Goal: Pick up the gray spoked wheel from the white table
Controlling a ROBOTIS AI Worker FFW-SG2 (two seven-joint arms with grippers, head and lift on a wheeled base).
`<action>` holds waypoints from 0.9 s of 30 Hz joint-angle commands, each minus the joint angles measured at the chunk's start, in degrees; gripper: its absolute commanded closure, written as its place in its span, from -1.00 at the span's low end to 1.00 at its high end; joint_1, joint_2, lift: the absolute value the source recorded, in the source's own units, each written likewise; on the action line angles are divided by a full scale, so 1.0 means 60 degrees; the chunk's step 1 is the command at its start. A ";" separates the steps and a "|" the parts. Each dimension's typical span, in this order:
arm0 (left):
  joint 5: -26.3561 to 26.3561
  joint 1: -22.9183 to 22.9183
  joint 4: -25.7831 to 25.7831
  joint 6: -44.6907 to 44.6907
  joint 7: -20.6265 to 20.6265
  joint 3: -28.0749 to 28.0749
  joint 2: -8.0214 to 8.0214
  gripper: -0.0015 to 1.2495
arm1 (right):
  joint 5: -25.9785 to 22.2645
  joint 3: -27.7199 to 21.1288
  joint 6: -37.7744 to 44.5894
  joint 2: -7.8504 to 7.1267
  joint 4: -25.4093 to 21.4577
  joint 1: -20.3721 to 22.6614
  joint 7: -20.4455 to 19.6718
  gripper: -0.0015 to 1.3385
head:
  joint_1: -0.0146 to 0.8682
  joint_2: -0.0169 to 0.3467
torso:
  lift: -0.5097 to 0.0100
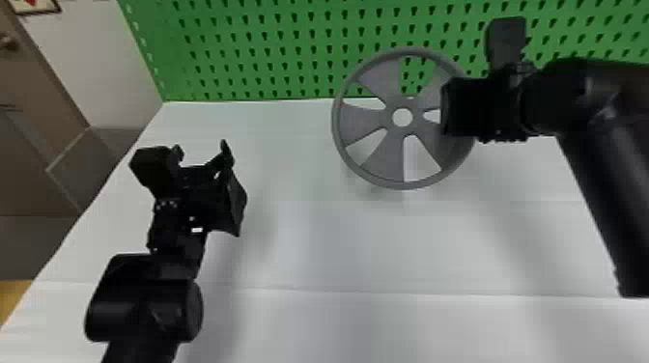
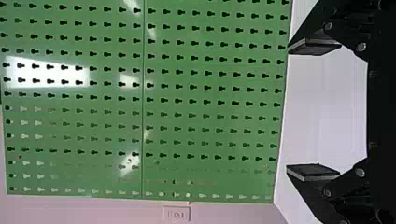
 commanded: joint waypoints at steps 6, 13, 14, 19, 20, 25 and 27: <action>0.0084 0.0063 -0.0207 0.0000 0.0000 0.0050 -0.0003 -0.42 | 0.1869 -0.0032 -0.2311 -0.0085 -0.1047 0.1227 0.1234 0.75 | 0.80 -0.06 | 0.72; 0.0187 0.0078 -0.0383 0.0015 0.0000 0.0035 -0.0003 -0.42 | 0.2778 -0.0135 -0.4391 0.0061 -0.1281 0.2268 0.2011 0.78 | 0.80 -0.06 | 0.72; 0.0187 0.0078 -0.0412 0.0015 0.0000 0.0021 -0.0003 -0.42 | 0.2968 -0.0135 -0.4406 0.0076 -0.1340 0.2311 0.2113 0.81 | 0.80 -0.06 | 0.72; 0.0216 0.0049 -0.0515 0.0103 0.0000 -0.0023 -0.0003 -0.42 | 0.3569 -0.0208 -0.5783 0.0193 -0.1369 0.2853 0.2318 0.82 | 0.80 -0.06 | 0.72; 0.0216 0.0049 -0.0544 0.0161 0.0000 -0.0023 -0.0003 -0.42 | 0.3642 -0.0223 -0.5988 0.0222 -0.1384 0.2956 0.2318 0.82 | 0.80 -0.06 | 0.72; 0.0230 0.0019 -0.0559 0.0278 0.0000 -0.0053 -0.0003 -0.42 | 0.3891 -0.0296 -0.7892 0.0252 -0.1237 0.3483 0.2333 0.87 | 0.80 -0.06 | 0.72; 0.0230 0.0005 -0.0559 0.0322 0.0000 -0.0067 -0.0003 -0.42 | 0.3686 -0.0428 -0.8419 0.0266 -0.1120 0.3674 0.2333 0.87 | 0.80 -0.06 | 0.72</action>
